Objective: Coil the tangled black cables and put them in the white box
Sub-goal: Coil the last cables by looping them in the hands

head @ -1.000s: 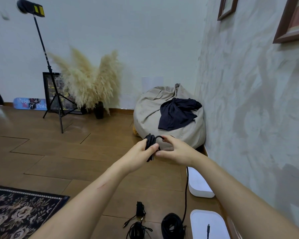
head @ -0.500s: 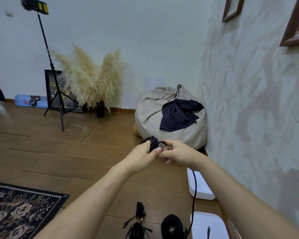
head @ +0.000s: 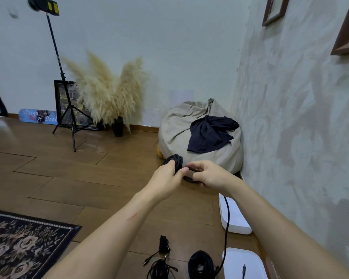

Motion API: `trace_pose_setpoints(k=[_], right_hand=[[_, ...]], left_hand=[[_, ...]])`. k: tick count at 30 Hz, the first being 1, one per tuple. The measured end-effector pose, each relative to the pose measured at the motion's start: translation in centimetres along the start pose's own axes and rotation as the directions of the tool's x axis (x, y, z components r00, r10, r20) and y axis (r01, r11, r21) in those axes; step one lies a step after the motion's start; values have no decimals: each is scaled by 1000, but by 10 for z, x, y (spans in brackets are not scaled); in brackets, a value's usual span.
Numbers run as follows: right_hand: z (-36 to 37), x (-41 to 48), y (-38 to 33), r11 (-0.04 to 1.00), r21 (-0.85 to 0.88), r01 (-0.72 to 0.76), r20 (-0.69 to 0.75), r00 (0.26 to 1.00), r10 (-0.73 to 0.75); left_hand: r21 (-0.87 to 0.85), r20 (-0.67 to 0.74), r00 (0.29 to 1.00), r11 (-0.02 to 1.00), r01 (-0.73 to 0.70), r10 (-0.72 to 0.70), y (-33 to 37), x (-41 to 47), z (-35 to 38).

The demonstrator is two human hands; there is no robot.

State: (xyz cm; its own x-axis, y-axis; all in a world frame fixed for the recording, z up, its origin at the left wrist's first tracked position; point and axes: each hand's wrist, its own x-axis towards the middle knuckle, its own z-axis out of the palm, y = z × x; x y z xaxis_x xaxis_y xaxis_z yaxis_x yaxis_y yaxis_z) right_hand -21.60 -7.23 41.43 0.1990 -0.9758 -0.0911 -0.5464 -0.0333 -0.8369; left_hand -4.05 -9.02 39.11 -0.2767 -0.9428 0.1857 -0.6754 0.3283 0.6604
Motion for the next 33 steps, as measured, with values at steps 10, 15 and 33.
trace_pose_setpoints(k=[10,15,33], right_hand=[[-2,-3,2,974,-222,-48,-41,998,40],[-6,-4,-2,939,-335,-71,-56,997,55],[-17,-23,-2,912,-168,-374,233,884,405]], left_hand=[[16,-80,996,999,47,-46,-2,3,9],[10,-147,986,997,80,-78,-1,5,12],[35,-246,964,993,113,-101,-6,7,11]])
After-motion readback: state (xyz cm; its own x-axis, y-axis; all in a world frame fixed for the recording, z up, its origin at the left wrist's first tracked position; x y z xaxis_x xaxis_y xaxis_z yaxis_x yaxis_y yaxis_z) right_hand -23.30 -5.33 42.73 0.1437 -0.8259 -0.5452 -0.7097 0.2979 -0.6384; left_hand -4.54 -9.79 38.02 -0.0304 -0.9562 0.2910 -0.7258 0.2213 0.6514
